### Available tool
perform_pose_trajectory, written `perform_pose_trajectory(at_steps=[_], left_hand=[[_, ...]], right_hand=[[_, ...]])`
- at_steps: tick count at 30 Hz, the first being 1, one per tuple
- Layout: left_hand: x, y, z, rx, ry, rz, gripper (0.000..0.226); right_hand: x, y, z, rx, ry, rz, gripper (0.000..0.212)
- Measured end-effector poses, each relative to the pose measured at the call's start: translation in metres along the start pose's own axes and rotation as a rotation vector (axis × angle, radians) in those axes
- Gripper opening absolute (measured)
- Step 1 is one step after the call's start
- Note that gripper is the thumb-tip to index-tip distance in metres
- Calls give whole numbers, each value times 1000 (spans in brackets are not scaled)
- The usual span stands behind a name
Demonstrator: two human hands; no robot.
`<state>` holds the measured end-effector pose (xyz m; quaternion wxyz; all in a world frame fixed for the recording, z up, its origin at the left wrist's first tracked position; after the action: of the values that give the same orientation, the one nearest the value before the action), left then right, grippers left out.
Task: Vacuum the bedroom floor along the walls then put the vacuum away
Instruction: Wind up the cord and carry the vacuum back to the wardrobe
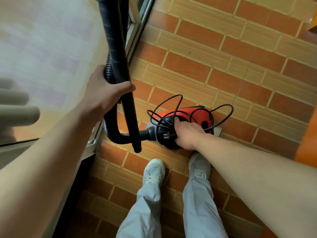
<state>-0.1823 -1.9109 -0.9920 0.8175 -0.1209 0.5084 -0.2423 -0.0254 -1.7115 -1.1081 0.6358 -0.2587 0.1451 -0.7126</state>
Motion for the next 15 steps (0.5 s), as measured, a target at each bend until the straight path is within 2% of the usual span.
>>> perform_pose_trajectory(at_steps=[4, 9, 15], left_hand=[[-17, -4, 13, -56, 54, 2, 54], [-59, -9, 14, -103, 131, 47, 49], [-150, -19, 26, -133, 191, 72, 39]], right_hand=[[-3, -3, 1, -11, 10, -30, 35], [-15, -24, 20, -48, 54, -92, 37], [-43, -72, 77, -105, 178, -229, 42]])
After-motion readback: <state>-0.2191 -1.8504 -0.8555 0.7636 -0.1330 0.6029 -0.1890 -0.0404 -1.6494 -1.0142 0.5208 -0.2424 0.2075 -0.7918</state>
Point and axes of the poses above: each hand's wrist, its own z-axis away from the middle knuckle, its own y-axis out of the palm, x = y × z, the point moved 6 cm from there along -z, towards the middle knuckle, and after that the axes turned 5 degrees about z, right-handed, at the moved point
